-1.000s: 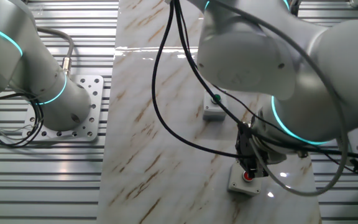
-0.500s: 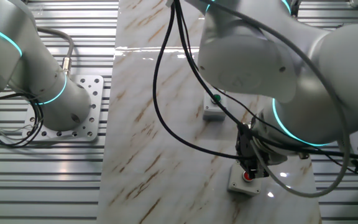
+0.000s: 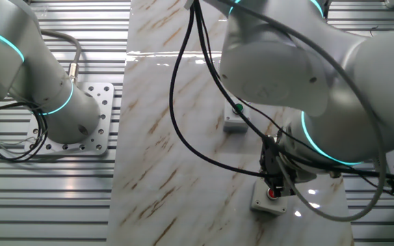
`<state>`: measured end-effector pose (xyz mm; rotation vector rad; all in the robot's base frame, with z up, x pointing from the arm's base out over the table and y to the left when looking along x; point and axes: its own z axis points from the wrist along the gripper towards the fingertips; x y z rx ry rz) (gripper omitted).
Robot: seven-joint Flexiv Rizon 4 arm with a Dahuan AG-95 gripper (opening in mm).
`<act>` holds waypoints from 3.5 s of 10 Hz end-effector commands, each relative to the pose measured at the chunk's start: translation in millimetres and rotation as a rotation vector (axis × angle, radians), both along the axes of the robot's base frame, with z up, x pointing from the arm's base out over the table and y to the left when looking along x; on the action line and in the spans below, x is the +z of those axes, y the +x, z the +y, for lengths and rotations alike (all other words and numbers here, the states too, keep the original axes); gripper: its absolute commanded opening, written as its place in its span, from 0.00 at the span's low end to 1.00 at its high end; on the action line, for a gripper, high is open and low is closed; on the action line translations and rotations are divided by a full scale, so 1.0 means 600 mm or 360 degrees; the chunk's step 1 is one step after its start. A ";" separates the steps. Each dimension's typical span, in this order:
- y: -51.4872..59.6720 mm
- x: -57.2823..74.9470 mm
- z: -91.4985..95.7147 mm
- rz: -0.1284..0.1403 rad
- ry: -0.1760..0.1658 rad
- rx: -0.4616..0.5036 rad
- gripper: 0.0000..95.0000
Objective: Press three buttons from left to right in sequence
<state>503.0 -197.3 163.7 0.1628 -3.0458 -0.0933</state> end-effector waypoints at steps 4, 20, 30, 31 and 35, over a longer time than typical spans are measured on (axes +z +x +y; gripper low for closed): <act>0.000 0.000 0.001 -0.0024 -0.0030 -0.0118 0.00; 0.000 0.000 0.001 0.0049 -0.0246 -0.0499 0.00; 0.000 0.000 0.001 0.0096 -0.0225 -0.0486 0.00; 0.000 0.000 0.000 0.0097 -0.0223 -0.0484 0.00; -0.003 0.002 -0.019 0.0105 -0.0193 -0.0435 0.00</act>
